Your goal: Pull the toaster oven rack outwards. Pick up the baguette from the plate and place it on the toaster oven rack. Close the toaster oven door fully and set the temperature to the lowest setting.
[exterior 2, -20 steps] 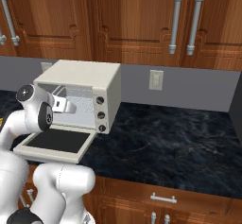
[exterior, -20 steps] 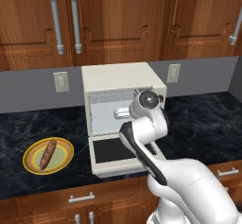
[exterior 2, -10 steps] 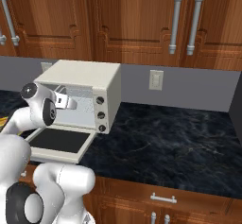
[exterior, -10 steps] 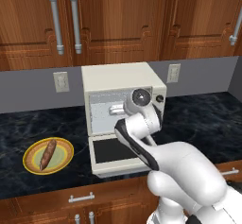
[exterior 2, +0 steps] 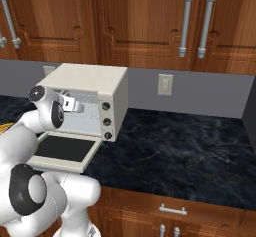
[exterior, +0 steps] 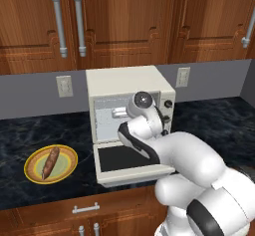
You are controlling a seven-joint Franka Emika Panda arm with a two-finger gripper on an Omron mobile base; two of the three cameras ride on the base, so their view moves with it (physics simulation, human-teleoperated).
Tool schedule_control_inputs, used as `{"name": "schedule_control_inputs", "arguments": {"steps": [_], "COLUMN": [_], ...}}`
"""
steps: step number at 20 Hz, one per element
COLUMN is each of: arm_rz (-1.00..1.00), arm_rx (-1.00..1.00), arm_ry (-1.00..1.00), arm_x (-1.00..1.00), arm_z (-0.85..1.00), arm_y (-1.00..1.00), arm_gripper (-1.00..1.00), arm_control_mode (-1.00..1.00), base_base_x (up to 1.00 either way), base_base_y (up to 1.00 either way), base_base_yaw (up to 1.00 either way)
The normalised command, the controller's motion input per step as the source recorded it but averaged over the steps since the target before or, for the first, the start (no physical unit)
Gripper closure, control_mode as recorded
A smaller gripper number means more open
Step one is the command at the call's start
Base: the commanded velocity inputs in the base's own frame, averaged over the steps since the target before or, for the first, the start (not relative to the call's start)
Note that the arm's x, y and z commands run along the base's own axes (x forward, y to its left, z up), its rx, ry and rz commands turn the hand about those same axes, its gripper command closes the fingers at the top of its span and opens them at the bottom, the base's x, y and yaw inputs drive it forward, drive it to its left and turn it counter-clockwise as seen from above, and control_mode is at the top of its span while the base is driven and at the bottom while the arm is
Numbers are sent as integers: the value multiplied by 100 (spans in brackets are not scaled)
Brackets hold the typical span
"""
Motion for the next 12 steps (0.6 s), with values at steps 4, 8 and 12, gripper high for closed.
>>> {"name": "schedule_control_inputs", "arguments": {"steps": [4, 8, 12], "arm_rz": [0, 0, 0], "arm_rx": [0, 0, 0], "arm_ry": [-3, -3, -3], "arm_x": [34, 33, 29], "arm_z": [-21, -26, -21], "arm_y": [9, 9, 3], "arm_gripper": [-100, -100, -100], "arm_control_mode": [-100, -100, -100], "base_base_x": [0, 0, 0], "base_base_y": [0, 0, 0], "base_base_yaw": [0, 0, 0]}}
